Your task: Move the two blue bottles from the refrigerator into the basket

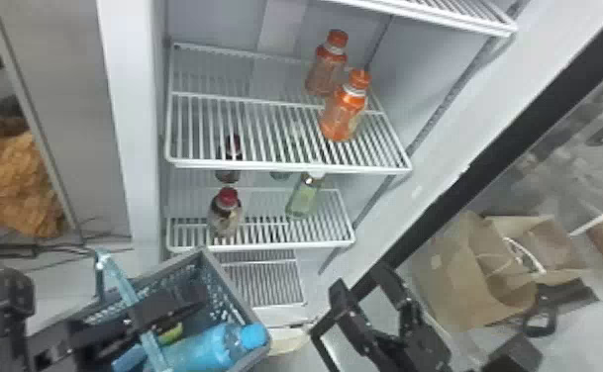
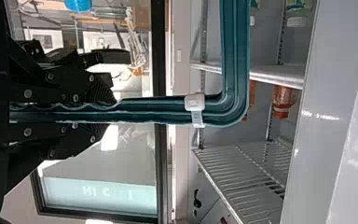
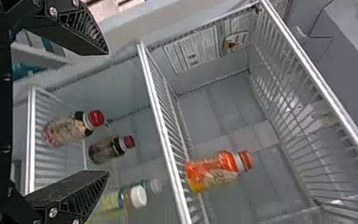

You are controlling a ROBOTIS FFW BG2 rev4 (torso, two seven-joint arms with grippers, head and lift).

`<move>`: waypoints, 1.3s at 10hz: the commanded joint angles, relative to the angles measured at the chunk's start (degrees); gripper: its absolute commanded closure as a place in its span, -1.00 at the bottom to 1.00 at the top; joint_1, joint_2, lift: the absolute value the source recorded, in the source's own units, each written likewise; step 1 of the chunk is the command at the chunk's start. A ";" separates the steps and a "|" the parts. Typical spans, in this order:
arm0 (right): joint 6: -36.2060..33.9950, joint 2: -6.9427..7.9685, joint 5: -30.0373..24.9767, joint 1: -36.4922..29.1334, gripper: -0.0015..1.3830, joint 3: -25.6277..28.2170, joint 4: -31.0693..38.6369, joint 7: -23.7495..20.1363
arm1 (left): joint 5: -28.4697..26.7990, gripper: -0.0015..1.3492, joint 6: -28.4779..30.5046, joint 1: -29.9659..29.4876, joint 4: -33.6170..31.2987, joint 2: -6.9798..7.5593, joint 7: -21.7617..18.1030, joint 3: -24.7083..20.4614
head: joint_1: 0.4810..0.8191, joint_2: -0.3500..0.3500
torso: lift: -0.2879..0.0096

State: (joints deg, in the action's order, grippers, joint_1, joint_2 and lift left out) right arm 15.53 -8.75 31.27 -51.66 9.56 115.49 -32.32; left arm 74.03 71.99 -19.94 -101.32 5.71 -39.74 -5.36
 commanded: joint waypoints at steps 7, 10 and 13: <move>2.90 5.14 -8.76 -7.12 -0.81 8.95 5.24 1.47 | 0.46 0.78 -0.28 -0.59 -0.14 0.00 -0.42 -0.46 | 0.27 -1.00 | 0.87; 2.90 5.41 -8.64 -8.38 -0.81 9.29 6.36 1.47 | 0.80 0.78 -0.56 -0.73 -0.14 0.00 -0.42 -0.46 | 0.27 -1.00 | 0.87; 2.90 5.58 -8.53 -9.37 -0.80 9.29 7.35 1.47 | 0.92 0.78 -0.56 -0.73 -0.14 -0.18 -0.42 -0.58 | 0.27 -1.00 | 0.87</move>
State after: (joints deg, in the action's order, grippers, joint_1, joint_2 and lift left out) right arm 18.42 -3.20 22.74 -60.95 18.82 122.76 -30.97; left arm 74.87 71.43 -20.67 -101.46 5.54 -40.17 -5.94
